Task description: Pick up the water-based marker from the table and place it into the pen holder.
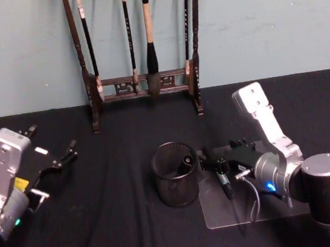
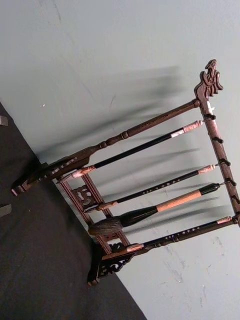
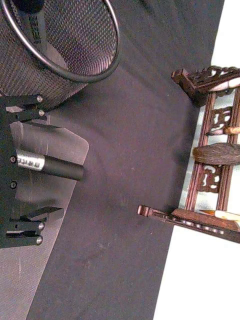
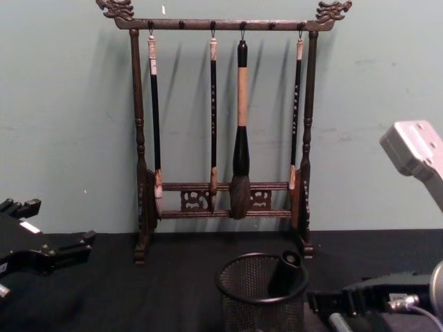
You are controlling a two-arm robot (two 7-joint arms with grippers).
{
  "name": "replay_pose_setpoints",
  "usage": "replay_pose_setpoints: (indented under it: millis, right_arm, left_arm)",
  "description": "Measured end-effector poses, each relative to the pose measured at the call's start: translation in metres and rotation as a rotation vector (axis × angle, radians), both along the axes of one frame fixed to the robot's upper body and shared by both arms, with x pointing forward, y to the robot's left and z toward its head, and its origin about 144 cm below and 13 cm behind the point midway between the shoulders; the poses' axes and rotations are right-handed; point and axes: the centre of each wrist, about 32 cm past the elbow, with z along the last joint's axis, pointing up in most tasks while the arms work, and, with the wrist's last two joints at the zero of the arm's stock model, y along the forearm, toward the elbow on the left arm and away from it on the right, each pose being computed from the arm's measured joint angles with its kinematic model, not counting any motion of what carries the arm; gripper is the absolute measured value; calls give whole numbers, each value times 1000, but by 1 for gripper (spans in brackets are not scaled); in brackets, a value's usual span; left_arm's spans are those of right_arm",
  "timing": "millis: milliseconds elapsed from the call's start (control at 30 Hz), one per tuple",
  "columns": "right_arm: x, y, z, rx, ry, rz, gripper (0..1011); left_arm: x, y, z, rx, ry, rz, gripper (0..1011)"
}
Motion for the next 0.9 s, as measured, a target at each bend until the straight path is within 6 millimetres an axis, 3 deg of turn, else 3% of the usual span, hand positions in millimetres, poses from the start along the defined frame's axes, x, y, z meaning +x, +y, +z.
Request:
replay_pose_setpoints:
  millis: [900]
  right_arm:
    - [21, 4, -17, 8, 47, -30, 1002]
  left_arm:
    - [0, 0, 0, 0, 0, 0, 1009]
